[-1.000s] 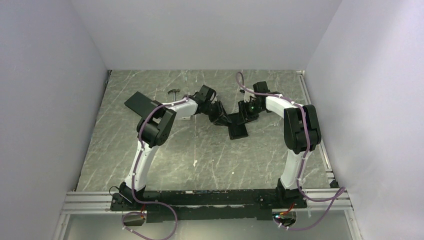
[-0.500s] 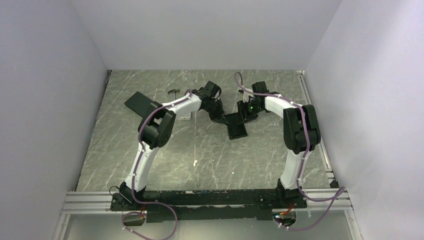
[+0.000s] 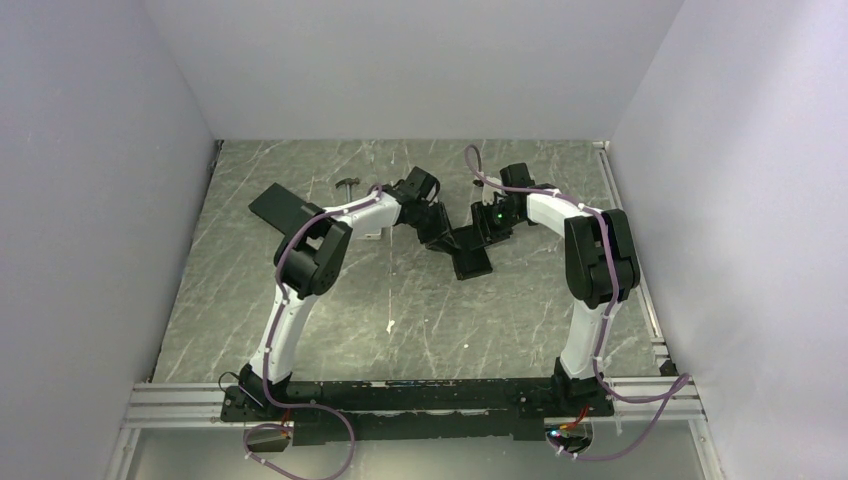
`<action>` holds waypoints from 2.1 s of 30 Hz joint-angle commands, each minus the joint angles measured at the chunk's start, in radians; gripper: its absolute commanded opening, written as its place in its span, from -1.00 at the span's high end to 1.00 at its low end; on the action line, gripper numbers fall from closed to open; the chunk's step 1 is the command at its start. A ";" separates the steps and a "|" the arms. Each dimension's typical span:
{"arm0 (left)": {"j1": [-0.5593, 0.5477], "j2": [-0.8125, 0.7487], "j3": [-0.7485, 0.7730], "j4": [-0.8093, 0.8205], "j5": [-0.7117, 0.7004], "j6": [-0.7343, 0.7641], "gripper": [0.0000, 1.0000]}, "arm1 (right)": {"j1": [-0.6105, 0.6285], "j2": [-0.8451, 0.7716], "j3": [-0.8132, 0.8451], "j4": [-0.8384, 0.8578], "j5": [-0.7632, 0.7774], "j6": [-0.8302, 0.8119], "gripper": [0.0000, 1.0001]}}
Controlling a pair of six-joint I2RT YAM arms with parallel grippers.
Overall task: Fold the paper box
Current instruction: Close the paper box at the center of the board.
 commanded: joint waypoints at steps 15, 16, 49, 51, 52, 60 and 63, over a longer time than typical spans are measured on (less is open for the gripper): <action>-0.036 -0.015 -0.037 0.093 0.084 -0.012 0.21 | 0.057 0.046 -0.021 0.002 -0.038 -0.010 0.35; -0.026 -0.018 -0.037 0.081 0.073 0.001 0.18 | 0.057 0.046 -0.022 0.002 -0.037 -0.009 0.35; 0.086 0.162 0.286 -0.276 -0.018 0.302 1.00 | 0.061 0.058 -0.019 -0.005 -0.035 -0.017 0.38; 0.086 0.155 0.267 -0.257 -0.013 0.296 1.00 | 0.063 0.055 -0.019 -0.005 -0.039 -0.019 0.38; 0.085 0.145 0.248 -0.239 -0.003 0.289 1.00 | 0.062 0.054 -0.019 -0.005 -0.042 -0.019 0.38; 0.084 0.030 0.106 -0.102 0.058 0.235 0.21 | 0.064 0.041 -0.019 -0.003 -0.046 -0.022 0.34; 0.084 0.018 0.097 -0.105 0.098 0.233 0.14 | 0.065 0.041 -0.018 -0.004 -0.043 -0.022 0.33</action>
